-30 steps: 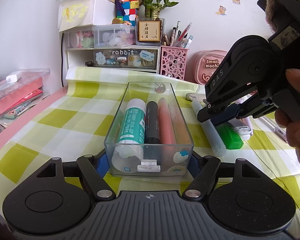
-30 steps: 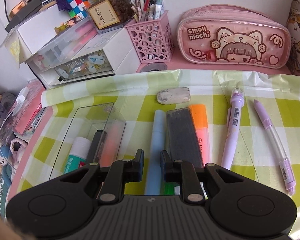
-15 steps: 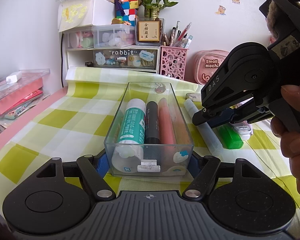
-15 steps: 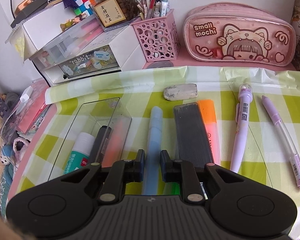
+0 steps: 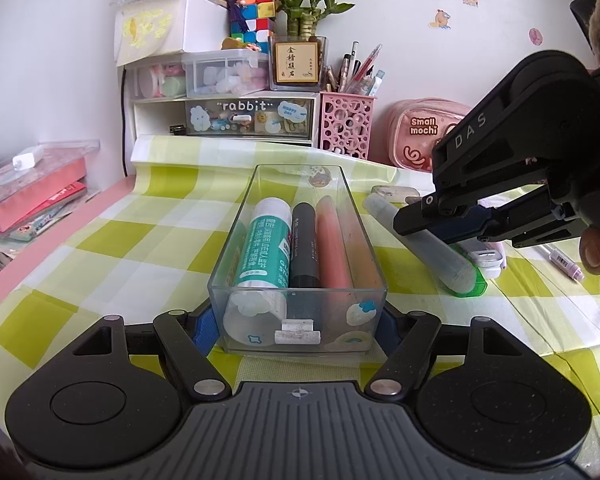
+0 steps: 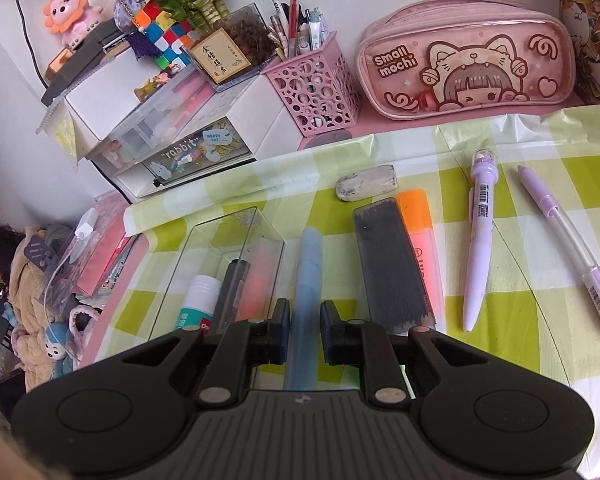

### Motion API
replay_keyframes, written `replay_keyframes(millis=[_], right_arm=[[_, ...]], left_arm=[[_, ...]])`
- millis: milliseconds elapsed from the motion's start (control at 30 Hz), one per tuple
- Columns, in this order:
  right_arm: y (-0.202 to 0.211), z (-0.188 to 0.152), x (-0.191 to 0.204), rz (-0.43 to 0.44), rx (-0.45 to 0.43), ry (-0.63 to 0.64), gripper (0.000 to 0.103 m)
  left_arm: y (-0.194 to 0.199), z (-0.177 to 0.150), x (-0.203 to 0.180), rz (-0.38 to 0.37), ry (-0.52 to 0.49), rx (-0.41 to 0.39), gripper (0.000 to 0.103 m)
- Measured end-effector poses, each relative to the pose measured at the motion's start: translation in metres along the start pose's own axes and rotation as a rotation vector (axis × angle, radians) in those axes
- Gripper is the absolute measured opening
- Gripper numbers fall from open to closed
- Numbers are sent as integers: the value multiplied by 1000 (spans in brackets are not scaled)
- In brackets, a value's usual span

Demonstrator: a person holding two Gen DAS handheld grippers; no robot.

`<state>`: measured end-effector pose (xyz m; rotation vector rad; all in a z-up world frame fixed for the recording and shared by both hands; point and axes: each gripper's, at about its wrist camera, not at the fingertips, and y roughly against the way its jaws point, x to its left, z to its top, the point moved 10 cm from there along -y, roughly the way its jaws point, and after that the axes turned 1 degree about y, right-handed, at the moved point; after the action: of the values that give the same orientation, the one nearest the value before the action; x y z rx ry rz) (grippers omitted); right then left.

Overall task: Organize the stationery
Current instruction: 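Close the right tool on the light blue pen and lift it, then lower the light blue pen into the clear box and open the right tool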

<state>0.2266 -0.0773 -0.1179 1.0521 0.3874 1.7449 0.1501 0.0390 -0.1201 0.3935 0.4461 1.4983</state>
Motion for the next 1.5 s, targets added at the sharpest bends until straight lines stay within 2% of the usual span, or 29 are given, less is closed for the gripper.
replay_keyframes(millis=[233, 567, 833, 1033, 1500], right_arm=[[13, 4, 19, 68, -16, -2, 11], [15, 4, 38, 136, 5, -10, 11], [3, 3, 50, 118, 47, -8, 11], [-4, 4, 53, 25, 52, 35, 14], [-3, 3, 53, 42, 60, 58, 15]], left_arm=[[0, 0, 0, 0, -1, 0, 72], [0, 0, 0, 1, -4, 0, 72], [-1, 0, -1, 2, -7, 0, 72], [-1, 0, -1, 0, -9, 0, 72], [-1, 0, 0, -1, -11, 0, 72]])
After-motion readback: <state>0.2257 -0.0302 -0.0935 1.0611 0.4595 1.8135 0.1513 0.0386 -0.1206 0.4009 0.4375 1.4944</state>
